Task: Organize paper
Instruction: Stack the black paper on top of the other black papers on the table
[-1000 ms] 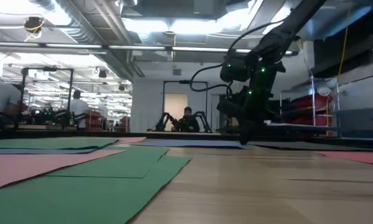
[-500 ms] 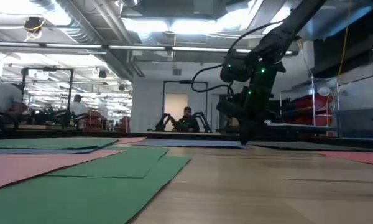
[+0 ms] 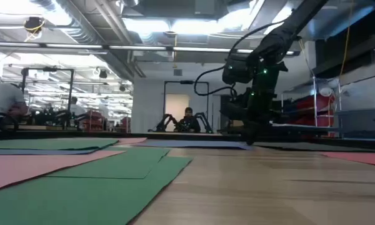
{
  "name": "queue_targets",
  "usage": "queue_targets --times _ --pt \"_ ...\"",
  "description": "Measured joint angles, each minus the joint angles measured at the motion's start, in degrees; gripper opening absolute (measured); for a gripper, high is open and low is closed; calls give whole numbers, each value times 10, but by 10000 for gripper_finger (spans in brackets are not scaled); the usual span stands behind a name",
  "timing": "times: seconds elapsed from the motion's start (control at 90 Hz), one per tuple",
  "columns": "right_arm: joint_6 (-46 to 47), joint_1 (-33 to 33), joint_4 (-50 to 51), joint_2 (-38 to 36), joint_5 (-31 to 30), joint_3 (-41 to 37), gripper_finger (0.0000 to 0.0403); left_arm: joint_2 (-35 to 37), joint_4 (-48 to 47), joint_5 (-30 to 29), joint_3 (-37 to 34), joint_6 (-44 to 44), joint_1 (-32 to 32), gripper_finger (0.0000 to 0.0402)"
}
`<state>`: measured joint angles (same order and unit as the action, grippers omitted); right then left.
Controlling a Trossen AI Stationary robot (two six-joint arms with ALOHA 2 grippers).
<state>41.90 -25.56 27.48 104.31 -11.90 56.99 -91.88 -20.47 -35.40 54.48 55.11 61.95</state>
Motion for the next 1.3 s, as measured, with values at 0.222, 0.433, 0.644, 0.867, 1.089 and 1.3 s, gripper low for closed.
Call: queue_targets --times 0.222,0.433,0.644,0.867,1.089,1.3 --pt "18 0 11 0 -6 0 0 0 0 0 0 0 0 0" --pt "54 0 15 0 -18 -1 0 0 0 0 0 0 0 0" --pt "93 0 17 0 -25 -1 0 0 0 0 0 1 0 0" --pt "118 1 1 0 -32 -2 0 0 0 0 0 -1 0 0" --pt "91 19 -6 1 -43 0 0 0 0 0 0 -11 -1 0" --pt "7 59 -15 -7 -32 43 0 0 1 0 0 -12 -11 0"
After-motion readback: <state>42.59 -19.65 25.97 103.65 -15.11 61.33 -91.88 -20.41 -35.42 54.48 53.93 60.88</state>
